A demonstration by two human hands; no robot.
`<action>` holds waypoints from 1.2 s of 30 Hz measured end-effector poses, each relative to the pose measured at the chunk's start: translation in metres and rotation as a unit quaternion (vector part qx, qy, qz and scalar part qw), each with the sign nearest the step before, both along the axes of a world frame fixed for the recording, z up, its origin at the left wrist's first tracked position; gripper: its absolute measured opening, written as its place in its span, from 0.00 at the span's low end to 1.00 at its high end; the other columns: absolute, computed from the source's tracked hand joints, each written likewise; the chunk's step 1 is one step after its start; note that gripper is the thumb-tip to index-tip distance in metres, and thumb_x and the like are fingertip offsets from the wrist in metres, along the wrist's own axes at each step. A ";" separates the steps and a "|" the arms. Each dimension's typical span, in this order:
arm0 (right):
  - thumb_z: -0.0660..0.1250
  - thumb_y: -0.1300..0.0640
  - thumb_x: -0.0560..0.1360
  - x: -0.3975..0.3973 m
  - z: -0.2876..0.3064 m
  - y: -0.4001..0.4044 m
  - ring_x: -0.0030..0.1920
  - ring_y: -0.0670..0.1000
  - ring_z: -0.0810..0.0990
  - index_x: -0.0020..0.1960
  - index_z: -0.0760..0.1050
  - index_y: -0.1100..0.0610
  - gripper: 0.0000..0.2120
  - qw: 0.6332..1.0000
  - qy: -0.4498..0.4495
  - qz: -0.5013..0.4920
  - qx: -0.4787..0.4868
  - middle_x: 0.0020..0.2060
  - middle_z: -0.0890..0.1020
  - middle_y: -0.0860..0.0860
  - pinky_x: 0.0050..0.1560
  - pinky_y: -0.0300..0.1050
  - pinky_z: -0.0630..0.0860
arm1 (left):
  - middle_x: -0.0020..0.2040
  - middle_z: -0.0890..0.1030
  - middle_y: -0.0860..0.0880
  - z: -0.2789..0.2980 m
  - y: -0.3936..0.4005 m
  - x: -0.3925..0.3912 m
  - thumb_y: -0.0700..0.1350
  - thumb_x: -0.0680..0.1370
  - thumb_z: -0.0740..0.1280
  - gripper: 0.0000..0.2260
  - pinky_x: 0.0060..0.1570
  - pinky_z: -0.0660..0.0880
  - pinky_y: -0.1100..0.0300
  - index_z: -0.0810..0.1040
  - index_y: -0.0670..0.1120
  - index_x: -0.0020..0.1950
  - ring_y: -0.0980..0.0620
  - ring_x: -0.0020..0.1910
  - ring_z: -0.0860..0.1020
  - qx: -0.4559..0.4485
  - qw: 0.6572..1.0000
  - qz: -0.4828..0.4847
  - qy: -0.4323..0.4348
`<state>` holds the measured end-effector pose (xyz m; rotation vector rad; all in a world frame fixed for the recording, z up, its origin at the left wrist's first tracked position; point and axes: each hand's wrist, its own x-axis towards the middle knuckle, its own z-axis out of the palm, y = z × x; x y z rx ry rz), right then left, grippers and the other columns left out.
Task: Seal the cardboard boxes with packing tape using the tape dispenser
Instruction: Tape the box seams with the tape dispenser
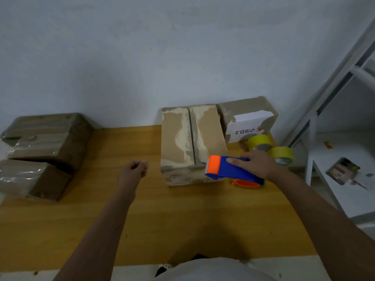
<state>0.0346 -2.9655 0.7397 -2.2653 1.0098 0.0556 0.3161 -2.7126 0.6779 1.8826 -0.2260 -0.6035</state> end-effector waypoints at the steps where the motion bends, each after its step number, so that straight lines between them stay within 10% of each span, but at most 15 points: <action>1: 0.56 0.25 0.67 0.000 -0.001 0.002 0.31 0.53 0.77 0.36 0.75 0.60 0.37 1.000 -0.008 -0.001 -0.019 0.30 0.77 0.56 0.34 0.44 0.69 | 0.37 0.78 0.49 0.000 0.001 -0.001 0.49 0.78 0.71 0.09 0.50 0.76 0.48 0.79 0.47 0.41 0.49 0.40 0.77 0.005 1.000 0.000 -0.001; 36: 0.61 0.32 0.73 -0.037 -0.007 -0.052 0.37 0.51 0.80 0.44 0.80 0.60 0.30 0.994 0.014 -0.012 -0.105 0.37 0.82 0.56 0.40 0.45 0.75 | 0.48 0.73 0.48 -0.017 -0.038 -0.037 0.54 0.74 0.74 0.20 0.36 0.71 0.56 0.71 0.44 0.55 0.50 0.43 0.73 0.112 0.991 0.023 -0.063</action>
